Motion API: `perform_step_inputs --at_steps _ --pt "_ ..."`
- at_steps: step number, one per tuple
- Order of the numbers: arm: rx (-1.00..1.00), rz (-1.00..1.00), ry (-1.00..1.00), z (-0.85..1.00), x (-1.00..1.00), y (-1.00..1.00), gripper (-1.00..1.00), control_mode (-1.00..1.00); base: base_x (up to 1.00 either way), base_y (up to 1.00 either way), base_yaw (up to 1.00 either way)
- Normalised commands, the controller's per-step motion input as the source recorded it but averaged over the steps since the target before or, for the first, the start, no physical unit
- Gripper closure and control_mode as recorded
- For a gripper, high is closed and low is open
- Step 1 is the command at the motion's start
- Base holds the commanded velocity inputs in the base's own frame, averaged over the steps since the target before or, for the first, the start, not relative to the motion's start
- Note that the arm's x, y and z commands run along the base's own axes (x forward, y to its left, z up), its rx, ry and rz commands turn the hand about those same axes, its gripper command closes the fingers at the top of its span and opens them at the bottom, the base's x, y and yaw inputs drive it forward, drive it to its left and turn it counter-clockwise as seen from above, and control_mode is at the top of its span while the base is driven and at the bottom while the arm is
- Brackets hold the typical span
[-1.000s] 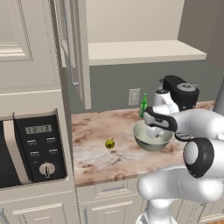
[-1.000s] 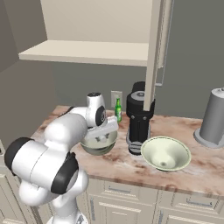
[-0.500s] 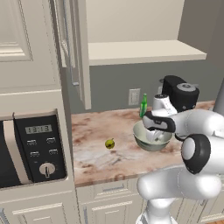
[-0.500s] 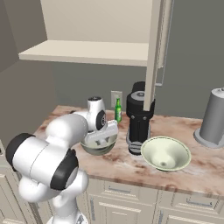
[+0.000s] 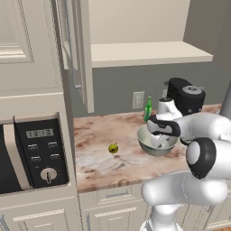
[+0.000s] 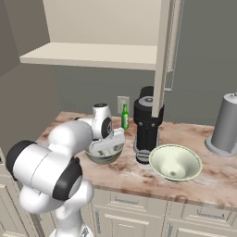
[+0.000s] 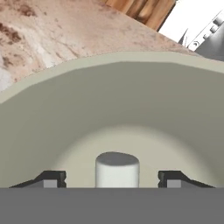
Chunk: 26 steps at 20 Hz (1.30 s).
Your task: Pick both bowls and place them on the counter. Then place the pear in one bowl and place the marshmallow in the other bowl.
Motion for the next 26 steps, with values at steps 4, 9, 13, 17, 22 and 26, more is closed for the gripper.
perform_step_inputs --at_steps 4,9,13,17,22,26 --pt "0.00 0.00 0.00 0.00 -0.08 0.00 -1.00 -1.00 0.00 0.00 0.00" --pt "0.00 0.00 0.01 0.01 -0.01 0.00 -1.00 -1.00 0.00 0.00 0.00" --pt "0.00 0.00 -0.01 0.31 -0.09 0.02 -1.00 -1.00 0.00 0.00 0.00" --pt "0.00 0.00 0.00 0.46 -0.15 0.04 -1.00 -1.00 0.00 0.00 0.00" --pt "0.00 0.00 0.00 0.51 -0.14 0.03 -1.00 -1.00 0.00 0.00 0.00" --pt "0.00 0.00 0.00 0.49 -0.14 0.14 -1.00 -1.00 0.00 0.00 0.00"
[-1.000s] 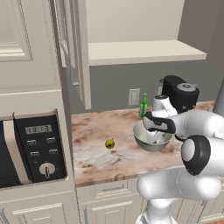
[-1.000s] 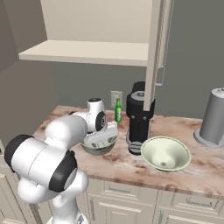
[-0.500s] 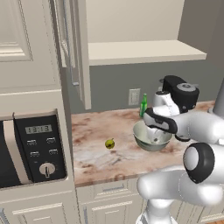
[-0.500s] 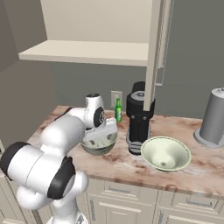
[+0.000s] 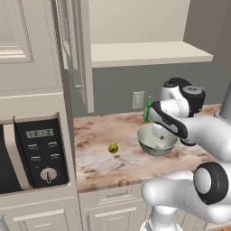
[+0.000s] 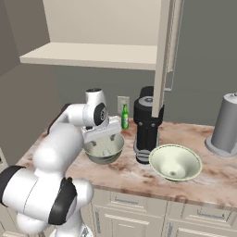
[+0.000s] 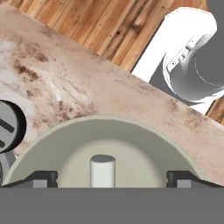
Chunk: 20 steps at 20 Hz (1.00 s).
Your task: Pick both bowls and place them on the counter. Then place the pear in one bowl and place the marshmallow in the other bowl.
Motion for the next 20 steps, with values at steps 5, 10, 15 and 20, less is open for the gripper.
perform_step_inputs --at_steps 5,10,15,20 --pt "-0.01 0.00 0.00 0.50 -0.13 0.36 -1.00 -1.00 0.00 0.00 0.00" --pt "-0.04 -0.02 0.02 0.29 -0.03 0.60 -1.00 -1.00 0.00 0.00 0.00" --pt "0.00 0.00 -0.04 0.00 -0.01 0.03 -1.00 -1.00 0.00 0.00 0.00" --pt "-0.05 0.09 -0.21 0.00 -0.09 0.39 -1.00 -1.00 0.00 0.00 0.00"
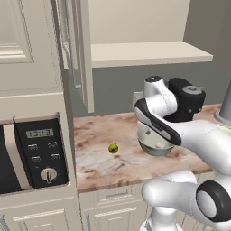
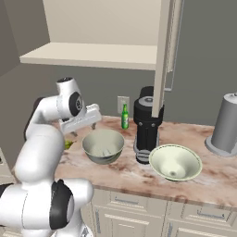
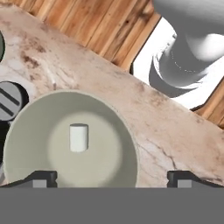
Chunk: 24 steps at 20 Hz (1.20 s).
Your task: Pick both bowls and place them on the counter. Then place the pear in one bowl and place the marshmallow in the other bowl.
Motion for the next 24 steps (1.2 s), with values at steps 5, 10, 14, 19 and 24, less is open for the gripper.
perform_step_inputs --at_steps 5,10,14,19,24 --pt "-0.09 0.10 -0.19 0.00 -0.01 0.69 -1.00 -1.00 0.00 0.00 0.00" --pt "-0.07 0.08 -0.12 0.00 0.00 0.51 -1.00 -1.00 0.00 0.00 0.00" --pt "-0.03 0.06 -0.08 0.00 0.00 0.23 -1.00 -1.00 0.00 0.00 0.00" --pt "-0.01 0.02 -0.02 0.00 0.08 0.07 -1.00 -1.00 0.00 0.00 0.00" --pt "0.00 0.00 0.00 0.00 0.15 0.29 -1.00 -1.00 0.00 0.00 0.00"
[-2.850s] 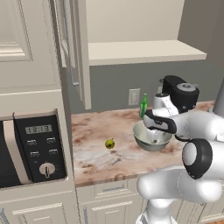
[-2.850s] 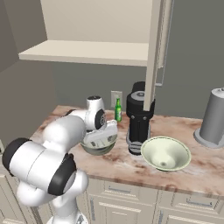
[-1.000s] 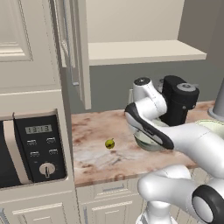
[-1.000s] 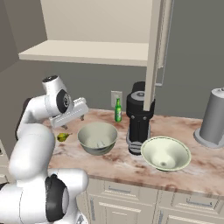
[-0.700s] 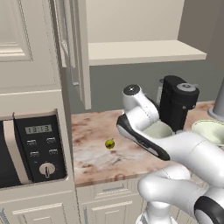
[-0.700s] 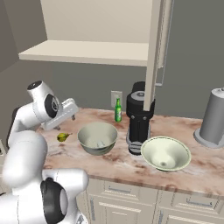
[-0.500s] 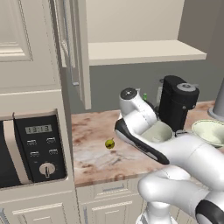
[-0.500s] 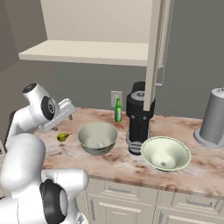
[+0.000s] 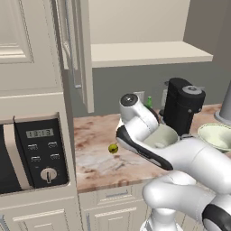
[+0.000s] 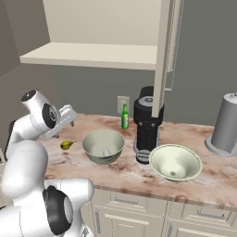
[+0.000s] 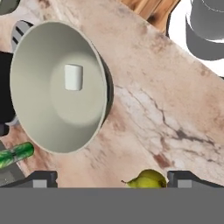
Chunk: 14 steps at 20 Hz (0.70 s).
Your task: Pick both bowls and place them on the counter. Then place the pear in one bowl and place the marshmallow in the other bowl.
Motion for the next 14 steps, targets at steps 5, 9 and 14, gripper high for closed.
perform_step_inputs --at_steps 5,9,14 --pt "0.00 0.00 0.00 -0.02 0.19 0.40 -1.00 -1.00 0.00 0.00 0.00" --pt "0.00 0.00 0.00 0.00 0.05 0.04 -1.00 -1.00 0.00 0.00 0.00" --pt "-0.03 -0.05 0.03 -0.17 0.14 0.24 -1.00 -1.00 0.00 0.00 0.00"
